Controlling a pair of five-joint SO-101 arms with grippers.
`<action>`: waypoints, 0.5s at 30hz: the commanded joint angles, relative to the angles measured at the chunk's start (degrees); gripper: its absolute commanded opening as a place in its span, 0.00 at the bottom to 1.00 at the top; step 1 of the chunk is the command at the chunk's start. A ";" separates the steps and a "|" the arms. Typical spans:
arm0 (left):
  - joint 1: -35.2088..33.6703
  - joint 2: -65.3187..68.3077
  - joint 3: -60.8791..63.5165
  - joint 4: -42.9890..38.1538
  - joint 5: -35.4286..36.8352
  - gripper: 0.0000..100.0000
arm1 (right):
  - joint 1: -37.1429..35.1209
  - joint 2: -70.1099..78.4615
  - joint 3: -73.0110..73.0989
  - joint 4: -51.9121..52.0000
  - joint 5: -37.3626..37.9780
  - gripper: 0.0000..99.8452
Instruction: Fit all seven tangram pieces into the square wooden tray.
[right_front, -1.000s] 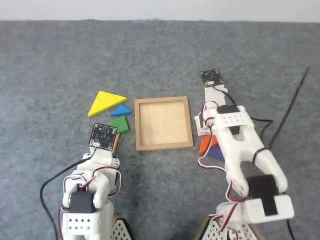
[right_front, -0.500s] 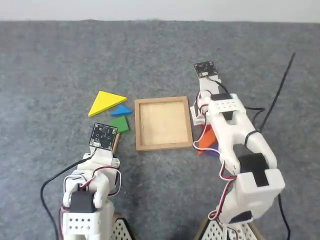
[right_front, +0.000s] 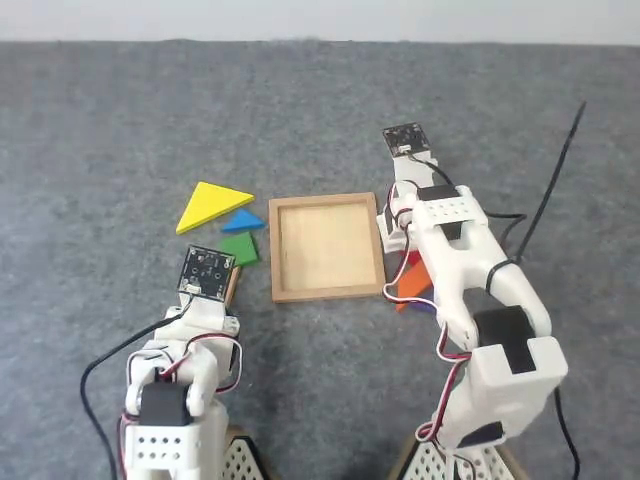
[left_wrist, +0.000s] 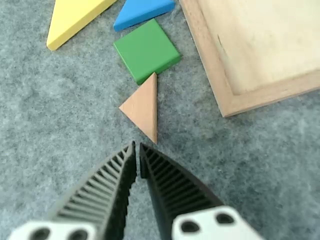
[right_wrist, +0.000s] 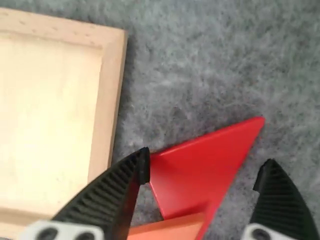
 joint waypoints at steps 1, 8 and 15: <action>0.35 -0.88 -0.84 0.09 0.00 0.01 | -0.75 0.04 -1.93 0.84 0.00 0.39; 0.35 -0.88 -0.84 0.09 0.00 0.01 | -0.48 0.40 -1.93 0.92 0.00 0.44; 0.26 -0.88 -0.84 0.09 0.00 0.01 | -0.84 0.48 -1.93 1.01 0.00 0.44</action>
